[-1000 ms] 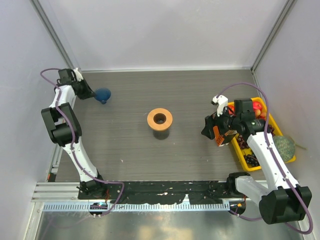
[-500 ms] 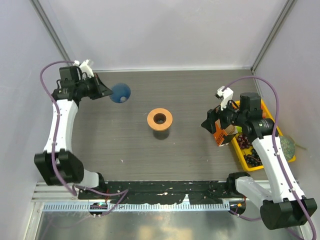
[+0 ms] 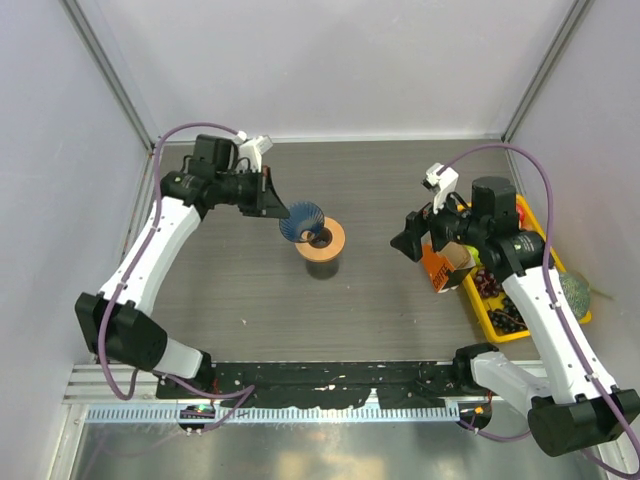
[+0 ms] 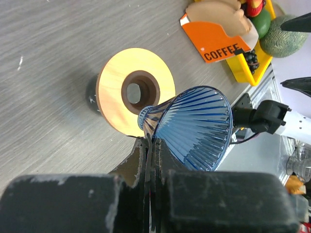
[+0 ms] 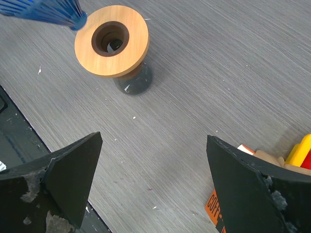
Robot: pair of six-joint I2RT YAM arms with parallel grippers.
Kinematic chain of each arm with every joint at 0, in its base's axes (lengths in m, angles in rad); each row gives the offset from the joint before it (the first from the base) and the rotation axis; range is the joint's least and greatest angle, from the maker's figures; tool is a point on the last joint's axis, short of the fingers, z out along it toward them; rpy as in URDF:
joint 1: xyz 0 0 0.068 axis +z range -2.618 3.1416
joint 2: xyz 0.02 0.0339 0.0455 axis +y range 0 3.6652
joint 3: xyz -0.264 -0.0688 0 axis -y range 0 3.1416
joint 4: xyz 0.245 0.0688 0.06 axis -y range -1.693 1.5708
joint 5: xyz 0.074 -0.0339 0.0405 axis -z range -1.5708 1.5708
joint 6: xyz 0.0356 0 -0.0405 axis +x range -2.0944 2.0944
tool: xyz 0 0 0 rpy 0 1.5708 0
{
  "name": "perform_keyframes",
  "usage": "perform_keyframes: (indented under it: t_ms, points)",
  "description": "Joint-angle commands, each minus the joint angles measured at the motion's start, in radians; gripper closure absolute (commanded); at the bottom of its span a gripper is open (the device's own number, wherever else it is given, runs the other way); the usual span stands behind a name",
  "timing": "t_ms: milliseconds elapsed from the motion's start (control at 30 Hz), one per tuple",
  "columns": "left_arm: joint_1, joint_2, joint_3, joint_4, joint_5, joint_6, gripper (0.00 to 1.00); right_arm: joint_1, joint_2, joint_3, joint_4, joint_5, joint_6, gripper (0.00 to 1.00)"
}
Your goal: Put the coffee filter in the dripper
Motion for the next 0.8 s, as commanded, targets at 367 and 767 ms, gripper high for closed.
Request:
perform_keyframes:
  t_ms: [367,767]
  points:
    - [-0.046,0.068,0.093,0.040,-0.026,-0.056,1.00,0.027,0.022,-0.045,0.111,-0.009,0.044,0.05]
    - [0.080,-0.072,-0.087,-0.010,-0.158,-0.042,1.00,0.091,0.108,-0.019,0.124,0.005,0.067,0.05]
